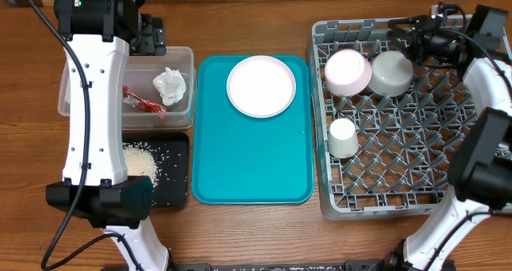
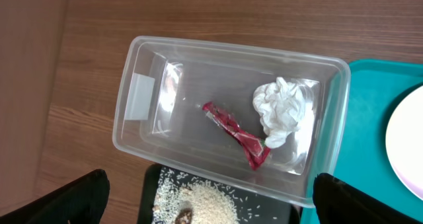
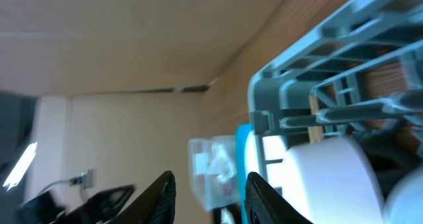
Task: Sort waste into correct bins and load items into the dishwasher
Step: 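Place the pink item upside down in the rack and release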
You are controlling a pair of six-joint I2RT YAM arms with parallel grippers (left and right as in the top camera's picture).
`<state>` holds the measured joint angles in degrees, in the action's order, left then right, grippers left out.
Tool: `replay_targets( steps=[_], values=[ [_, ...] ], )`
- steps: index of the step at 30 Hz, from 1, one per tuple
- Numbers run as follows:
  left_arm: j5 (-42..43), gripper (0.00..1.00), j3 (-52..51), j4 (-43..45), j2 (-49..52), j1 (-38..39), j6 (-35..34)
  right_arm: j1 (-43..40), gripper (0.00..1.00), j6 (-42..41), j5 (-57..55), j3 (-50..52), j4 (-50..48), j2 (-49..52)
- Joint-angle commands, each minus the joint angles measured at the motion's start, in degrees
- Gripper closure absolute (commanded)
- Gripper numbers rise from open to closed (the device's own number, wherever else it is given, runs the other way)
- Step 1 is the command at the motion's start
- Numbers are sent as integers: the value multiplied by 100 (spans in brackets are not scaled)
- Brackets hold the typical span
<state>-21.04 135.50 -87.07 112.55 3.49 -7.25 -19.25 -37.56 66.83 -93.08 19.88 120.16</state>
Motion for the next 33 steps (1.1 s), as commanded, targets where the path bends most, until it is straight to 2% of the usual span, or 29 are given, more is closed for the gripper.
replay_targets(
  steps=[1,6,8,12,14,16,20,33],
  values=[
    [-7,0,125,15,-92,-4,83,85,64,1285,-1768,-81,804,-1040],
    [-7,0,125,15,-92,-7,83,695,68,2669,-5025,-81,2194,-1845],
    [-4,0,125,15,-92,-9,83,955,71,2817,-5584,-81,2437,-1976],
    [-7,0,125,15,-92,-9,83,1587,79,2929,-5770,-81,2754,-2061],
    [-7,0,125,15,-92,-9,83,1969,82,2879,-6284,-79,2988,-2024],
    [-7,0,125,15,-92,20,83,2267,96,2881,-6679,-72,3112,-1937],
    [-7,0,125,15,-92,28,83,2507,96,2881,-6677,-72,3174,-1633],
    [-7,0,125,15,-90,28,83,2514,96,2881,-6679,-72,3276,-704]
  ],
)
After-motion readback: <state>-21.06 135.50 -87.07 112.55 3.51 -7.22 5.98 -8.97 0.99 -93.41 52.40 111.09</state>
